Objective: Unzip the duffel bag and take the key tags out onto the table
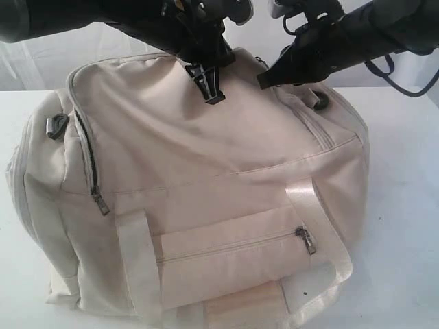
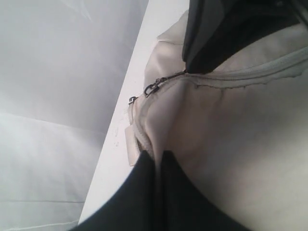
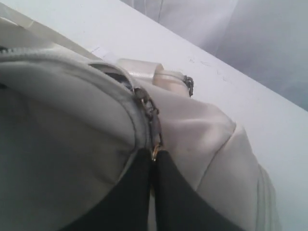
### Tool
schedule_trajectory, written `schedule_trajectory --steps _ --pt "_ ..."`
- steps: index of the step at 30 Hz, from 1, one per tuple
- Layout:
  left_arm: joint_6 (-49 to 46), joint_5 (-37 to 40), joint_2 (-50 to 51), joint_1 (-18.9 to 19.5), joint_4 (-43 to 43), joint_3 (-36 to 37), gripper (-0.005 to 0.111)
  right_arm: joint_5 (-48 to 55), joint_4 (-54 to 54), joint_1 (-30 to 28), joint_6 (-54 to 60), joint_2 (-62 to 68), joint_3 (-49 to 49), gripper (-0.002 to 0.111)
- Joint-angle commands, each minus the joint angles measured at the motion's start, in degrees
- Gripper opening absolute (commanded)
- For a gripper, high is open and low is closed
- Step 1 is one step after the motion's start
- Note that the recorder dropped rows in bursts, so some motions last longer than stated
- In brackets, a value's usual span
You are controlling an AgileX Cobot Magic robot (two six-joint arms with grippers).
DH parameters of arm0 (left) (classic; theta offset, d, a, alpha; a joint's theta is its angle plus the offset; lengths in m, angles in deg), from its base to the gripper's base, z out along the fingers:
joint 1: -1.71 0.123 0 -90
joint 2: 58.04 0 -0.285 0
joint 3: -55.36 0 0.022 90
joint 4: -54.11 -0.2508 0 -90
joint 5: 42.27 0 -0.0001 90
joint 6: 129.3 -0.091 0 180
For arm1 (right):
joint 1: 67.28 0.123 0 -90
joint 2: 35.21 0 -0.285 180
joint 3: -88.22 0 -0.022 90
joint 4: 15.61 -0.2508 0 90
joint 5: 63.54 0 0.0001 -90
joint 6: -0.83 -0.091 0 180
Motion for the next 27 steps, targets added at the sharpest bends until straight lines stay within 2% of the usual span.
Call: schedule_trajectory --steps 1,6,15,27 --pt "0.8 0.4 -1.1 -0.1 0.2 -0.3 0.0 4.1 3.0 0.0 -2.6 -1.5 -0.1 0.0" --pt "0.8 0.4 -1.1 -0.1 0.2 -0.3 0.0 7.7 3.7 0.0 -3.2 -2.9 -0.1 0.0" --pt "0.8 0.4 -1.1 -0.1 0.2 -0.3 0.0 14.0 10.3 0.0 -11.4 -6.2 -0.1 0.0" --pt "0.8 0.3 -1.1 -0.1 0.2 -0.3 0.0 29.4 14.0 0.0 -19.4 -8.5 -0.2 0.0"
